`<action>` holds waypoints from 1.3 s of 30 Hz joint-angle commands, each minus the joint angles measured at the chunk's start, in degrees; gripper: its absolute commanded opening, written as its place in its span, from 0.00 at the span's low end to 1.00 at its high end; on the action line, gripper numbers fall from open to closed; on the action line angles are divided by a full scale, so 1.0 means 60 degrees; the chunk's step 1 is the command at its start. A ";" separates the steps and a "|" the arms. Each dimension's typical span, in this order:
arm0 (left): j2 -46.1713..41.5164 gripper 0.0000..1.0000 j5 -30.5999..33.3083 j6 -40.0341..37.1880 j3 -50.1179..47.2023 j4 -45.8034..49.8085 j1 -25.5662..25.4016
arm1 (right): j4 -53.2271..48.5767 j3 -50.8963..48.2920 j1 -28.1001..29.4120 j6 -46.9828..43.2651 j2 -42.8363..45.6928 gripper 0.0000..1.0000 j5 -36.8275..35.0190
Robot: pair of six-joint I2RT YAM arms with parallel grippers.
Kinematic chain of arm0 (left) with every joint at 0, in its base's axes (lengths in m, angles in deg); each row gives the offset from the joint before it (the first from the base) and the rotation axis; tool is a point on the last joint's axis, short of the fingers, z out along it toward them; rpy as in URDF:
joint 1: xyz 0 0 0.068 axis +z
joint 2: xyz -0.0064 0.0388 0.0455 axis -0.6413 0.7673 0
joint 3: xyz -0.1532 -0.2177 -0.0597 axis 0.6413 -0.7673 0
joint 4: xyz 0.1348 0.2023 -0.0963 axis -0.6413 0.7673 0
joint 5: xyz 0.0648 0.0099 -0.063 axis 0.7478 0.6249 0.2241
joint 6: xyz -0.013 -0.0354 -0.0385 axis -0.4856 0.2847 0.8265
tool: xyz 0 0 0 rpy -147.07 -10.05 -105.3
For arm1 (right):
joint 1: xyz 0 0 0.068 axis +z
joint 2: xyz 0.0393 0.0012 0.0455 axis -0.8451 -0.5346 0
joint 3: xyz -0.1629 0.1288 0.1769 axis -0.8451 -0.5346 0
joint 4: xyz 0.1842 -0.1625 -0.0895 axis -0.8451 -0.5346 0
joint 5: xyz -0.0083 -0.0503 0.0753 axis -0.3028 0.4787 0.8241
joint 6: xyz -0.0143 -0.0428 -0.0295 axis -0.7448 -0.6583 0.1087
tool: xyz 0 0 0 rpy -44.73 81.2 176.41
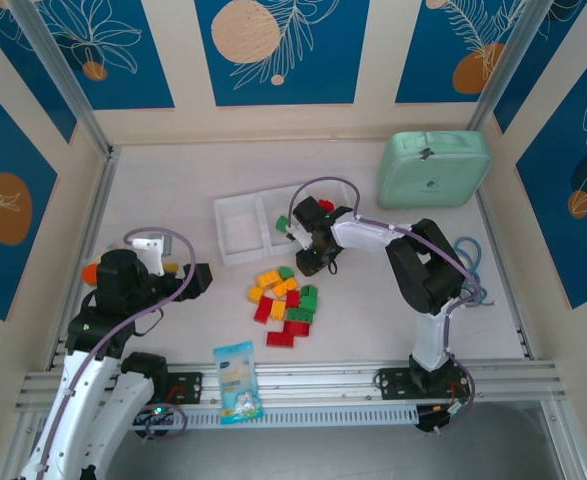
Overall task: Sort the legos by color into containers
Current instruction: Pick up the lego from the center of the table, then place the lego in the container.
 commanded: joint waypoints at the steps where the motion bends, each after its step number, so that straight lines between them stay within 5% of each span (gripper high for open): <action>1: -0.0018 0.99 -0.0226 -0.0049 -0.0081 -0.0183 -0.0049 | -0.0476 -0.0301 0.0207 0.0028 0.0337 0.32 0.0337; 6: -0.0037 0.99 -0.0216 -0.0055 -0.0078 -0.0182 -0.0048 | -0.1076 -0.0136 0.0661 0.0035 0.1134 0.22 0.0036; 15: -0.0099 0.99 -0.0226 -0.0038 -0.0081 -0.0175 -0.0041 | -0.1761 0.1651 0.0804 0.0678 0.1891 0.22 -0.0228; 33: -0.0406 0.99 -0.0377 -0.0036 -0.0099 -0.0226 -0.0039 | -0.2316 0.6670 -0.0195 0.2182 -0.2119 0.23 -0.0211; 39: -0.0433 0.99 -0.0514 -0.0051 -0.0119 -0.0284 -0.0040 | -0.2430 0.6852 -0.0273 0.2467 -0.2470 0.36 0.0048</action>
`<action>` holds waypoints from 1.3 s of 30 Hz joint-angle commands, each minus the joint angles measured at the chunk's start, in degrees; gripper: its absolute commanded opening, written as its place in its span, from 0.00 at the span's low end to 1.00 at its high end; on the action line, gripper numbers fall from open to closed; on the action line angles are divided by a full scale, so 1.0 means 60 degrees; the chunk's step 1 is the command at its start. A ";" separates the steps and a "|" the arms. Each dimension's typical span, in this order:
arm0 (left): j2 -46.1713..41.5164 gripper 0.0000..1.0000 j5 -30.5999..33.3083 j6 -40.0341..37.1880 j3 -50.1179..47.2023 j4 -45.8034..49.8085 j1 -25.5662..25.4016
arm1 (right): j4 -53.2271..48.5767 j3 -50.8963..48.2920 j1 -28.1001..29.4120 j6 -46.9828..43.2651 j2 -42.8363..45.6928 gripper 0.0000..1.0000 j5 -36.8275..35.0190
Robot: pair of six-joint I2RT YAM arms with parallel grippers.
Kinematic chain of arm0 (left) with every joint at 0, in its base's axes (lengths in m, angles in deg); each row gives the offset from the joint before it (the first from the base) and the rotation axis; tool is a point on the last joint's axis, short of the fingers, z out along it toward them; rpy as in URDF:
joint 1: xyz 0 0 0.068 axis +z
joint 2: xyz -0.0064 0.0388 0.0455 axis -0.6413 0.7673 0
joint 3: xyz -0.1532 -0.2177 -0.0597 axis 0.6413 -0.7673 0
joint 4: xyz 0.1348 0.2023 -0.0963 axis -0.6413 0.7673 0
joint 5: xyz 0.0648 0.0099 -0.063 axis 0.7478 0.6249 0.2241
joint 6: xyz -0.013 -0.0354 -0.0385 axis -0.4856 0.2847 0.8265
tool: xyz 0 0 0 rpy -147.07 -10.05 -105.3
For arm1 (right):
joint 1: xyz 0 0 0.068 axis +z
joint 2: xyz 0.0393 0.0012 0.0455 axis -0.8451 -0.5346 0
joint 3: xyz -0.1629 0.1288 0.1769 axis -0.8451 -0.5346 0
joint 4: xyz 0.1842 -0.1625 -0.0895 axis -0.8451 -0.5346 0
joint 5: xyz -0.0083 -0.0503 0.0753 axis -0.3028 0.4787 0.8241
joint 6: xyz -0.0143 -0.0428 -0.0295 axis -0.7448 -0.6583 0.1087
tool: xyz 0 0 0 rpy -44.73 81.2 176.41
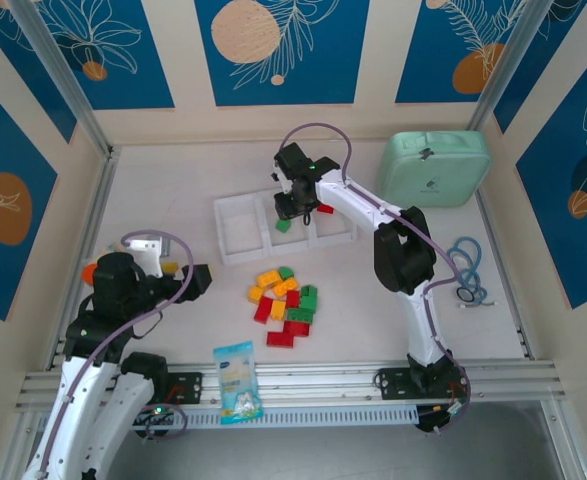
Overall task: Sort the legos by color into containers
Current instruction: Place the lego in the container, then move the lego to the bottom-center of the table.
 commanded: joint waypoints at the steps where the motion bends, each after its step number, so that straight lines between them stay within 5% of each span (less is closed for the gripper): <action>1: -0.0101 0.99 -0.0349 -0.0053 -0.0118 -0.0215 -0.0050 | -0.0287 0.0400 0.0084 0.0318 -0.0047 0.39 0.0361; 6: -0.0100 0.99 -0.0385 -0.0039 -0.0122 -0.0244 -0.0045 | -0.0519 0.0429 0.0212 0.0385 0.0111 0.56 0.0170; 28: 0.0113 0.99 -0.0386 -0.0027 -0.0136 -0.0256 -0.0049 | -0.1768 -0.3375 0.0651 0.1745 0.3911 0.82 0.1360; 35: 0.0148 0.99 -0.0343 -0.0024 -0.0144 -0.0245 -0.0041 | -0.2355 -0.4898 0.0847 0.4153 0.4382 0.97 0.1543; 39: 0.0144 0.99 -0.0357 -0.0026 -0.0146 -0.0245 -0.0039 | -0.2084 -0.5625 0.1524 0.5487 0.4426 0.97 0.1088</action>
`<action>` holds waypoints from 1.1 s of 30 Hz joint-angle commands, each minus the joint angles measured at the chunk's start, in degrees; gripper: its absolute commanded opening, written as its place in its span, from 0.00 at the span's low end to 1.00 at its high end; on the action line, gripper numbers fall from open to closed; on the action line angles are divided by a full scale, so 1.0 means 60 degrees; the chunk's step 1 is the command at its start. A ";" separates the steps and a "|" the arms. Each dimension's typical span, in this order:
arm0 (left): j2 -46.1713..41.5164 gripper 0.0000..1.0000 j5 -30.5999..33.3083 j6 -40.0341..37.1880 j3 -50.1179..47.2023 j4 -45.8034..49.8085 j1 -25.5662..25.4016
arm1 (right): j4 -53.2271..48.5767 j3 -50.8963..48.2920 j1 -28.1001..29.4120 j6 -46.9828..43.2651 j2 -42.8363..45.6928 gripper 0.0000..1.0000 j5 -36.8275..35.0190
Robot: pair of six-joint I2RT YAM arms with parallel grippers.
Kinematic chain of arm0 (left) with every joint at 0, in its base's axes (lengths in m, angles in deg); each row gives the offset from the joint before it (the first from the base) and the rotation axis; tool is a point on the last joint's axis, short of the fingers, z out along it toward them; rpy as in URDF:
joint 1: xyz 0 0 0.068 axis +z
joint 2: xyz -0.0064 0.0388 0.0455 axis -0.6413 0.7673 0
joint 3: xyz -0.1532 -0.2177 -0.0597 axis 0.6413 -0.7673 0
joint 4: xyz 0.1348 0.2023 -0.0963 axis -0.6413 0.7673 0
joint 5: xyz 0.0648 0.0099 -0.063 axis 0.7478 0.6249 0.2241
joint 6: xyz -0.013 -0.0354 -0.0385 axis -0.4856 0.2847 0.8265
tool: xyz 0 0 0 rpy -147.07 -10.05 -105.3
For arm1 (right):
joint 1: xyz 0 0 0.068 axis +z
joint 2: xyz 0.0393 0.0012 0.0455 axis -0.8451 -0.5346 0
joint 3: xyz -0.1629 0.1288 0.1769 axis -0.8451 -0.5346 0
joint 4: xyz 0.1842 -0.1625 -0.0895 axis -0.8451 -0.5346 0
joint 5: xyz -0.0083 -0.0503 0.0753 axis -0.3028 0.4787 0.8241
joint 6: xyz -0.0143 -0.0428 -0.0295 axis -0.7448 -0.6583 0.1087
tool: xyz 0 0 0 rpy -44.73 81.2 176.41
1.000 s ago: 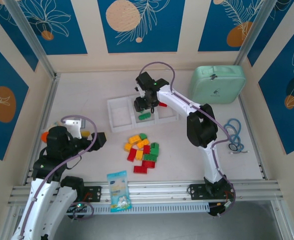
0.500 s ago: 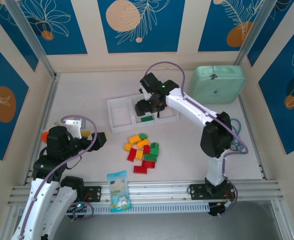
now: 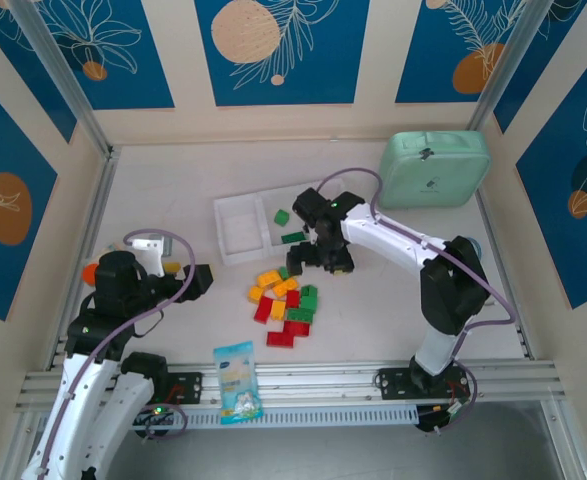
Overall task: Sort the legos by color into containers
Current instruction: Move the lego to the bottom-center of the table.
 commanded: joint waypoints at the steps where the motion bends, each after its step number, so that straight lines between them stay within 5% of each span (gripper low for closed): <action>1: 0.0002 0.99 -0.0218 -0.0010 -0.0077 -0.0156 -0.0040 | -0.0069 -0.0418 0.0580 0.1580 0.0273 0.96 -0.0028; 15: -0.0080 0.99 -0.0258 -0.0001 -0.0080 -0.0154 -0.0049 | 0.0716 -0.0682 0.0559 0.1613 -0.0702 0.69 -0.0293; 33: -0.0056 0.99 -0.0233 -0.0001 -0.0089 -0.0154 -0.0044 | 0.0898 -0.1202 -0.0364 0.0995 -0.1197 0.52 -0.1189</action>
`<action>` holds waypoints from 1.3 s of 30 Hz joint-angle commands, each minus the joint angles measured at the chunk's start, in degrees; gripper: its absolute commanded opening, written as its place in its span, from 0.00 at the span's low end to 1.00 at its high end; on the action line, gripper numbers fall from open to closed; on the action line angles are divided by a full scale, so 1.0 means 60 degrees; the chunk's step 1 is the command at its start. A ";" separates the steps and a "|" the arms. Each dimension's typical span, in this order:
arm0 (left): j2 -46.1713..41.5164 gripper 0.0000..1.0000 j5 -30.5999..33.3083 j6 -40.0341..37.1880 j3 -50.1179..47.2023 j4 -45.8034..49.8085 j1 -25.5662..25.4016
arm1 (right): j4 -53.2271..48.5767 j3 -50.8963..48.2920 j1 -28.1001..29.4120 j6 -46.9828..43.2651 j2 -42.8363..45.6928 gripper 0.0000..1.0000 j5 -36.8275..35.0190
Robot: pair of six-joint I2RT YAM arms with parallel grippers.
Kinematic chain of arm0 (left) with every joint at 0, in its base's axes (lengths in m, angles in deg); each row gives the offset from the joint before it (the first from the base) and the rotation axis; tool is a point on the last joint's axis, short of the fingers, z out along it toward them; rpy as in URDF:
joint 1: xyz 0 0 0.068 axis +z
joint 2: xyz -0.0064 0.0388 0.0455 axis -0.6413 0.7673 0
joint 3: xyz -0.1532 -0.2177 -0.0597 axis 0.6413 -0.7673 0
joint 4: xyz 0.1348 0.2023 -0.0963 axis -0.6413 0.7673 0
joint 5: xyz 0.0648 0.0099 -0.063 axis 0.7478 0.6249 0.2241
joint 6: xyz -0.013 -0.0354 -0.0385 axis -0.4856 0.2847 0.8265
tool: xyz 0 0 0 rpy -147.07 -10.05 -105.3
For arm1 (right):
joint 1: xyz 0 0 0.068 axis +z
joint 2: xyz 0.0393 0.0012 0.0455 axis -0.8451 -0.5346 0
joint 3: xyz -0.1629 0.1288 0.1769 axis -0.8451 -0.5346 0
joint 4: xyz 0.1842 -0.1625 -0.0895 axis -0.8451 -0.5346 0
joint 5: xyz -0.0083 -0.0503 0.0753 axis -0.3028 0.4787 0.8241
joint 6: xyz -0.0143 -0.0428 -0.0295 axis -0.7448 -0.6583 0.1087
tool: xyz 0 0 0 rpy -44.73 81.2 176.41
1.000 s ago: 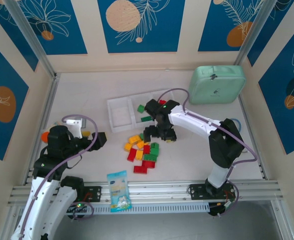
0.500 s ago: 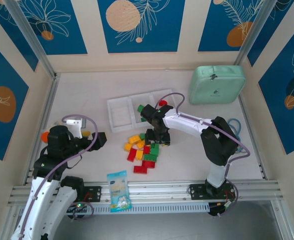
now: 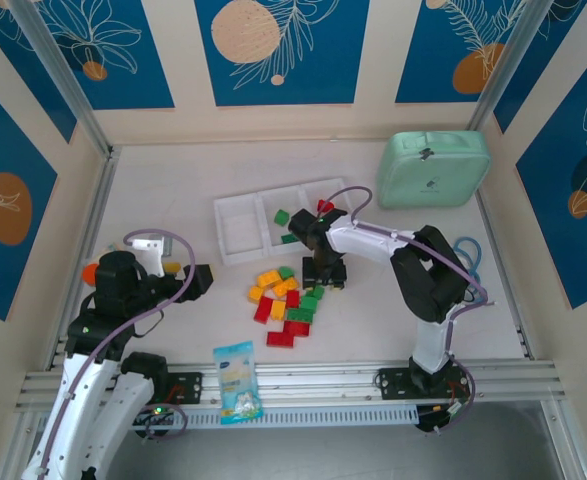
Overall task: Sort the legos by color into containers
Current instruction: Move the lego to the bottom-center of the table, then pick up the lego from the bottom-center of the table.
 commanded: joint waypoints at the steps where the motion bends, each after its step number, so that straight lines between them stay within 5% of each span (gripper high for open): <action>1: -0.0053 0.99 -0.0233 -0.0002 -0.0073 -0.0150 -0.0040 | -0.0100 -0.0259 -0.0322 -0.0226 0.0071 0.51 -0.0318; 7: -0.0040 0.99 -0.0216 -0.0002 -0.0076 -0.0151 -0.0040 | -0.0274 -0.0342 -0.0614 -0.0315 0.0466 0.51 -0.0567; 14: -0.0020 0.99 -0.0211 -0.0002 -0.0085 -0.0151 -0.0038 | -0.0043 -0.0327 -0.0082 -0.0505 0.0795 0.68 -0.0308; 20: -0.0016 0.99 -0.0218 -0.0002 -0.0085 -0.0152 -0.0044 | -0.0079 -0.0321 0.0177 -0.0687 0.0460 0.70 -0.0211; 39: 0.0019 0.99 -0.0247 0.0013 -0.0096 -0.0179 -0.0048 | 0.0206 -0.0849 -0.0361 -0.1000 -0.0256 0.42 0.0128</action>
